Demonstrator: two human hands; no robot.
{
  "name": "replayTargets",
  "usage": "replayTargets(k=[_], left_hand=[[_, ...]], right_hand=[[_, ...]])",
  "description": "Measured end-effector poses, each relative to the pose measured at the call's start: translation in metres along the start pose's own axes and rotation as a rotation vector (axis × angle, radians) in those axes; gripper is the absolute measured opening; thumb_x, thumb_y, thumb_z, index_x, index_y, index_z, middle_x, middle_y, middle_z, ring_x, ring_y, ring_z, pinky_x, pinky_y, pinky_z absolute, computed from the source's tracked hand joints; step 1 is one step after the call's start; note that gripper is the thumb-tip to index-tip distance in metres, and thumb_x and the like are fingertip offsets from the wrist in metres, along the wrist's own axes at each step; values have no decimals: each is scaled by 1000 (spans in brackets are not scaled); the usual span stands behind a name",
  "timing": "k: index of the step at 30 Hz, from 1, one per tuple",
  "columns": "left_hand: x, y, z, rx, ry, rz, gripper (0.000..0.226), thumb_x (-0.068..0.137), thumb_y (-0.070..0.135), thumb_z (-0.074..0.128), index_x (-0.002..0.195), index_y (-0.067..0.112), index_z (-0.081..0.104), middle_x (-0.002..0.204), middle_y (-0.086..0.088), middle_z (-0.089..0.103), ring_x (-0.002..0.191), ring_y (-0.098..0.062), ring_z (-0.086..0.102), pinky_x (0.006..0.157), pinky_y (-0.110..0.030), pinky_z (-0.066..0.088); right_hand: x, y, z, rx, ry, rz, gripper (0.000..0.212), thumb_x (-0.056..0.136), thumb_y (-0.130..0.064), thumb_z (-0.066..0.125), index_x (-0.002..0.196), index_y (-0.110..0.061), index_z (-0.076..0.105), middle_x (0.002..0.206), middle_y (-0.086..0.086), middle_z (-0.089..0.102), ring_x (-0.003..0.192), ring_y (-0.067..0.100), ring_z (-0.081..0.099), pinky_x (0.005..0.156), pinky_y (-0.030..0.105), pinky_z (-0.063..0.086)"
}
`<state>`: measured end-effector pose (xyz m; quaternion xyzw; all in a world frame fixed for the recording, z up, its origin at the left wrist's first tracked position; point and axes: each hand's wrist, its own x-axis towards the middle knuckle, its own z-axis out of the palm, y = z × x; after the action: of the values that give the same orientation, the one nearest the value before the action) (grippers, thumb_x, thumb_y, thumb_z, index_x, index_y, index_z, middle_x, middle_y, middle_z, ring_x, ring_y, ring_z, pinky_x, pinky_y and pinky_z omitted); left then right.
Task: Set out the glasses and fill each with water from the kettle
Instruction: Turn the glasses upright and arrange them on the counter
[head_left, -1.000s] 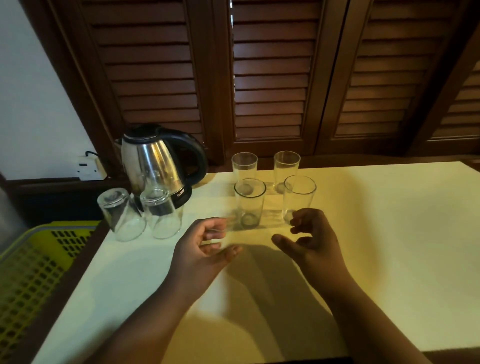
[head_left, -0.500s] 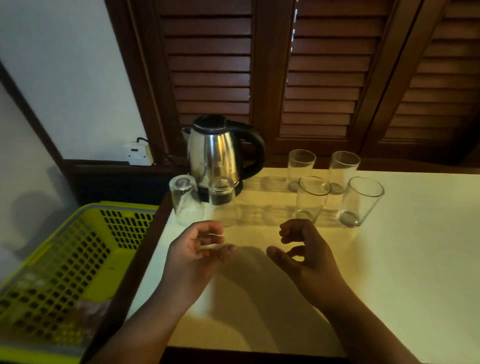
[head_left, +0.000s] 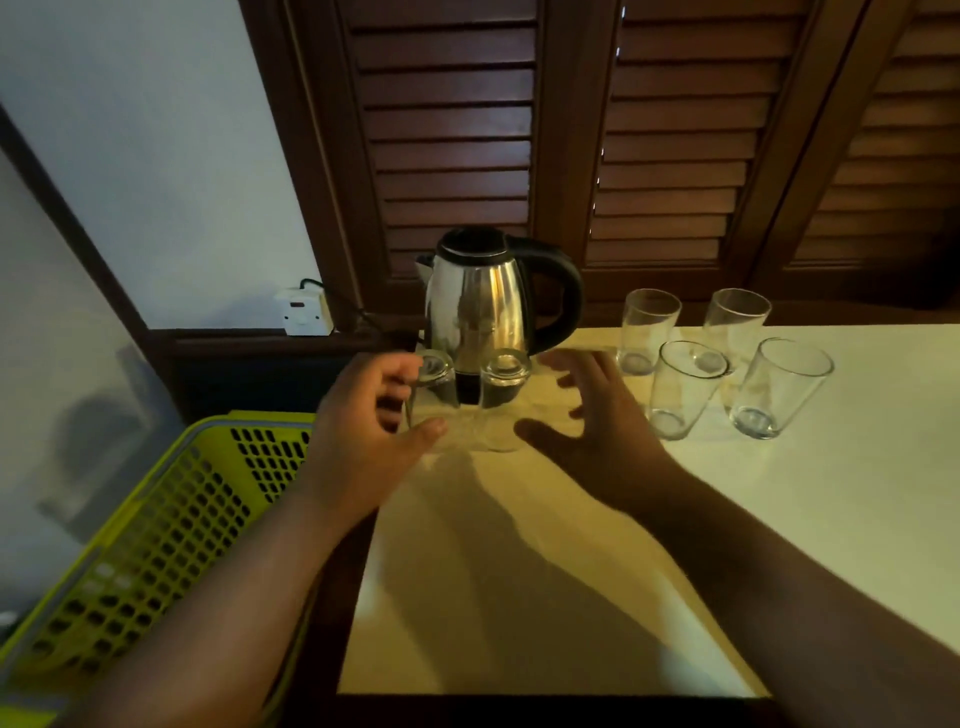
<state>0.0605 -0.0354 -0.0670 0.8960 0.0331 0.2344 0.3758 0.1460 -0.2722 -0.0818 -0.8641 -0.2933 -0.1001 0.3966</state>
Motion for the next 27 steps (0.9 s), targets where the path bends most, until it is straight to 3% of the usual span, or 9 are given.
replayTargets(k=[4, 10, 15, 21, 27], left_hand=[[52, 13, -27, 228, -356, 76, 86, 76, 33, 88, 147, 36, 41, 150, 7, 36, 134, -13, 44, 105, -37, 49], [91, 22, -20, 608, -625, 158, 99, 70, 35, 92, 153, 29, 39, 151, 3, 39, 132, -22, 48, 103, -37, 49], [102, 21, -11, 700, -744, 190, 96, 71, 32, 91, 152, 26, 40, 145, -1, 46, 128, -23, 51, 101, -36, 50], [112, 20, -6, 783, -807, 200, 88, 72, 26, 91, 146, 20, 46, 139, -2, 50, 119, -23, 56, 97, -38, 54], [119, 11, -5, 786, -830, 275, 86, 68, 22, 93, 143, 23, 51, 136, -2, 56, 115, -23, 61, 95, -42, 57]], right_hand=[[47, -19, -5, -107, -145, -17, 81, 82, -40, 84, 150, -32, 42, 148, 2, 46, 126, 19, 52, 97, 36, 50], [87, -30, 6, -205, -441, -17, 67, 78, -29, 89, 138, -29, 58, 134, 0, 60, 117, 21, 61, 97, 42, 56], [99, -35, 8, -328, -551, -11, 67, 80, -13, 86, 140, -19, 57, 134, 7, 64, 120, 26, 63, 96, 33, 52], [115, -37, 9, -435, -685, 48, 78, 78, -17, 89, 146, -19, 52, 146, 7, 57, 133, 29, 54, 98, 34, 44], [114, -39, 16, -491, -687, 71, 87, 72, -13, 92, 148, -21, 50, 148, 8, 56, 136, 31, 53, 106, 42, 47]])
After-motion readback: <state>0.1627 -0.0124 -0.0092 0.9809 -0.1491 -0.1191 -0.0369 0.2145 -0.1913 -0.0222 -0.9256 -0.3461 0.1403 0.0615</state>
